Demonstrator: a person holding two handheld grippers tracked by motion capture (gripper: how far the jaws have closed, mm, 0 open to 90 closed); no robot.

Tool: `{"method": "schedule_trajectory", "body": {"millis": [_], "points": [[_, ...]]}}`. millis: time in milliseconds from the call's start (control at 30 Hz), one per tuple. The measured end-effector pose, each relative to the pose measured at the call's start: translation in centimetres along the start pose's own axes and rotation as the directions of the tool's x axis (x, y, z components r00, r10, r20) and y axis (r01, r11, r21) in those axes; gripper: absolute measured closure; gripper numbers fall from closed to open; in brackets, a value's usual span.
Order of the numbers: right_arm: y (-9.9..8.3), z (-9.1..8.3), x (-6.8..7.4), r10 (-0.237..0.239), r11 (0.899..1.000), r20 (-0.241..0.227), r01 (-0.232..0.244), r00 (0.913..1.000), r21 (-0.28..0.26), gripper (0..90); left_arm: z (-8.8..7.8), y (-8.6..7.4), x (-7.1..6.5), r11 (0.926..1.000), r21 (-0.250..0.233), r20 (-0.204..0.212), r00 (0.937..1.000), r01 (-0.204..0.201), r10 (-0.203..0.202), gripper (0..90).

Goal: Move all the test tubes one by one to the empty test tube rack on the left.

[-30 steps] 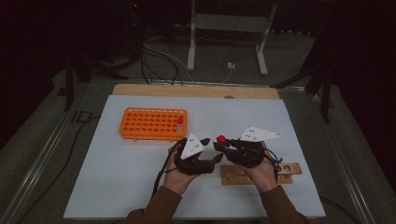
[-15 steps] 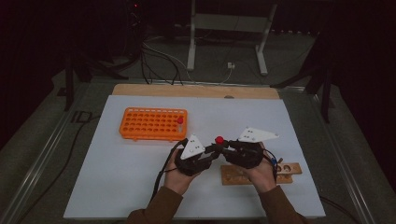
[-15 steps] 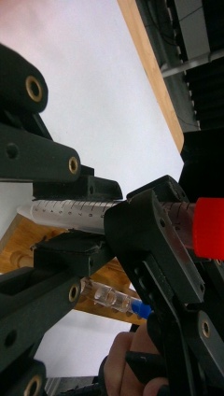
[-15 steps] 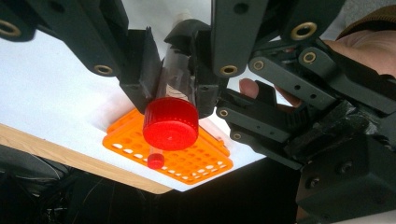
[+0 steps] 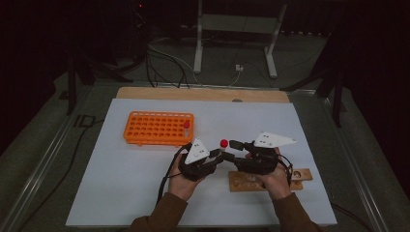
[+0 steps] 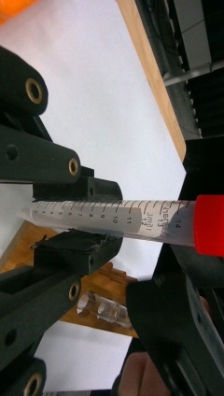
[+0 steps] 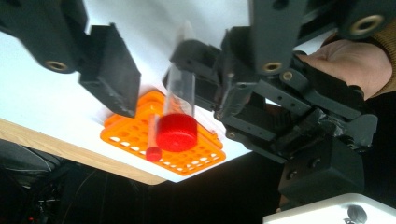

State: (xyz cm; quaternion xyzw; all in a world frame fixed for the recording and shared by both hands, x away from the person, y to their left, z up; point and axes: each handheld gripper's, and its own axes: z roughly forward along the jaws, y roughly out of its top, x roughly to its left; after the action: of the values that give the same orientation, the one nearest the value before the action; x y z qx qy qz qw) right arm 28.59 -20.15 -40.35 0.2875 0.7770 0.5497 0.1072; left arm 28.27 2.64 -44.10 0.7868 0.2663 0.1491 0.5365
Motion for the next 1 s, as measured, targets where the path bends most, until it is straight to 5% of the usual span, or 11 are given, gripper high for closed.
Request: {"method": "schedule_trajectory", "body": {"millis": [367, 1000], "points": [[-0.7, -1.6, -0.6, 0.012, 1.000, 0.106, -0.012, 0.9943, -0.006, 15.7, -1.1, -0.2, 1.3, 0.9995, -0.019, -0.040, 0.9988, 0.026, -0.026, 75.1], [-2.0, -5.1, -1.9, 0.023, 0.999, 0.215, -0.013, 0.9763, -0.047, 0.0, -3.0, -0.6, 4.0, 0.9981, -0.025, -0.115, 0.9916, 0.056, -0.059, 75.1]]}}
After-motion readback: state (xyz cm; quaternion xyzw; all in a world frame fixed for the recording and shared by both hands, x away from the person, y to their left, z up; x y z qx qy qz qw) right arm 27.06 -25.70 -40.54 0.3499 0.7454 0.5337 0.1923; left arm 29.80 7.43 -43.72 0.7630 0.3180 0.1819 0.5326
